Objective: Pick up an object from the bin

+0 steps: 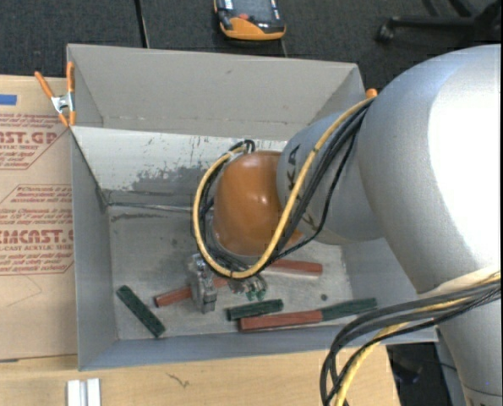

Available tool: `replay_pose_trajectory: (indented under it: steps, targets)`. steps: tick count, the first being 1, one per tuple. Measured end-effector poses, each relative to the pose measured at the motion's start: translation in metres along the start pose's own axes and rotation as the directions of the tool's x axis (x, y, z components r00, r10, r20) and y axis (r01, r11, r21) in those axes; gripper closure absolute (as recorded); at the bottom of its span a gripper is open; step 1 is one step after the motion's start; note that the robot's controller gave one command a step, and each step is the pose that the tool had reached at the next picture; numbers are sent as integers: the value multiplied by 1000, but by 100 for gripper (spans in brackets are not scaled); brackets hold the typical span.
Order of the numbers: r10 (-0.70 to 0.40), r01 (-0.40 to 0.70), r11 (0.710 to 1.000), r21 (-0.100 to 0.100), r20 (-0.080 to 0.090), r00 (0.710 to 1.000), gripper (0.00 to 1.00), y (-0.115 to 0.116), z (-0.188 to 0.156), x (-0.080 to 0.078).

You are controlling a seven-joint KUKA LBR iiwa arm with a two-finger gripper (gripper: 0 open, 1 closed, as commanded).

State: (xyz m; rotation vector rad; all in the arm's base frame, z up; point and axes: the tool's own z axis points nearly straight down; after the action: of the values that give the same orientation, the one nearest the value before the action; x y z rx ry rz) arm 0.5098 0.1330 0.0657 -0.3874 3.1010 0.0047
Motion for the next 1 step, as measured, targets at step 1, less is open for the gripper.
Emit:
replay_pose_trajectory:
  steps: [1]
  targets:
    - [-6,6,1000,0,-3,1000,100,0,-2,1]
